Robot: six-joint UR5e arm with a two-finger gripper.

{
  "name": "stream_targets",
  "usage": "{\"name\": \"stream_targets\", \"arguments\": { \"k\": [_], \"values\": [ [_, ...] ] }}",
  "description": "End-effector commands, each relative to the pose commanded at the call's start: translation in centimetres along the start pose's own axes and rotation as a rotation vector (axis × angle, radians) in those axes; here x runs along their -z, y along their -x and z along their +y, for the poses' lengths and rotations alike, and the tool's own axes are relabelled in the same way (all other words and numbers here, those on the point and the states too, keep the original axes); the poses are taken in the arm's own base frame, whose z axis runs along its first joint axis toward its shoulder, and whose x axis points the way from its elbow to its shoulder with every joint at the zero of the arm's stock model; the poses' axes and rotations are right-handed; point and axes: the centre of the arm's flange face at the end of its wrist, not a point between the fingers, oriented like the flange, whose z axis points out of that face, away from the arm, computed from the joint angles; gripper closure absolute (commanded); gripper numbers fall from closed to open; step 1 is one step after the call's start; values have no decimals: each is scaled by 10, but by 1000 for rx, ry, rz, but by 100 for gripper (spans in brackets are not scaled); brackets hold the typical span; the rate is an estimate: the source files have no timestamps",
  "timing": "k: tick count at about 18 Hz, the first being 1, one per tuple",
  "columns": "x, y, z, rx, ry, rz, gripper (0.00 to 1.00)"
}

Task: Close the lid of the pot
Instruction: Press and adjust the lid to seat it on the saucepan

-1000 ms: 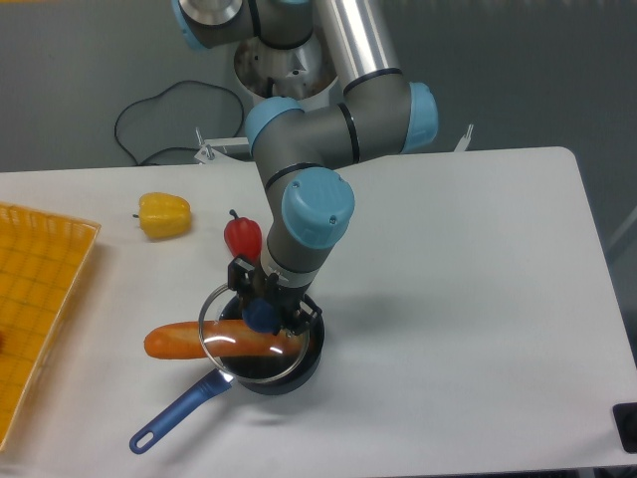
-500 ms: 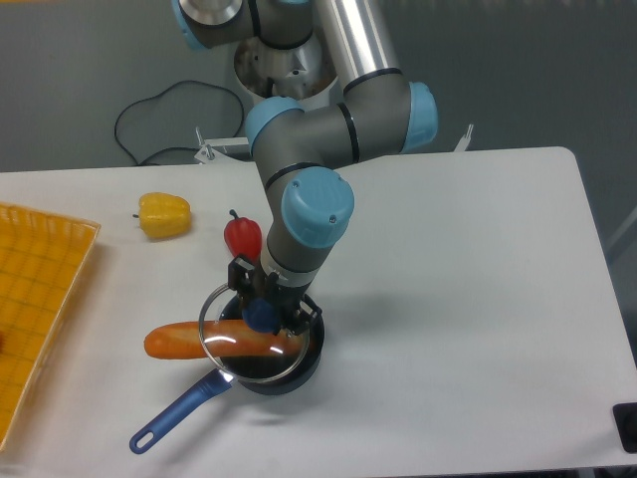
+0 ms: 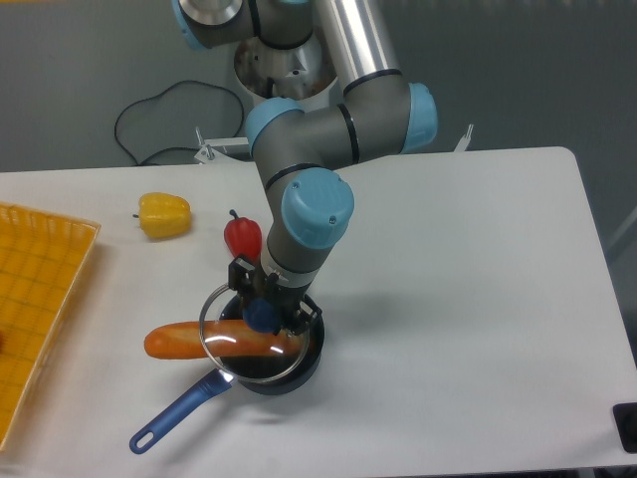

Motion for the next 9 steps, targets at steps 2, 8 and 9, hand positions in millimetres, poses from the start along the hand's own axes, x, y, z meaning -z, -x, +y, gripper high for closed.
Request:
{"name": "stream_targets", "arguments": {
  "k": [2,8,9],
  "values": [
    [-2,2,0,-1,-2,-2,47],
    [-3,3,-1,-5,-4,-4,45],
    [-3,3,-1,-5,-5,-6,45]
  ]
}}
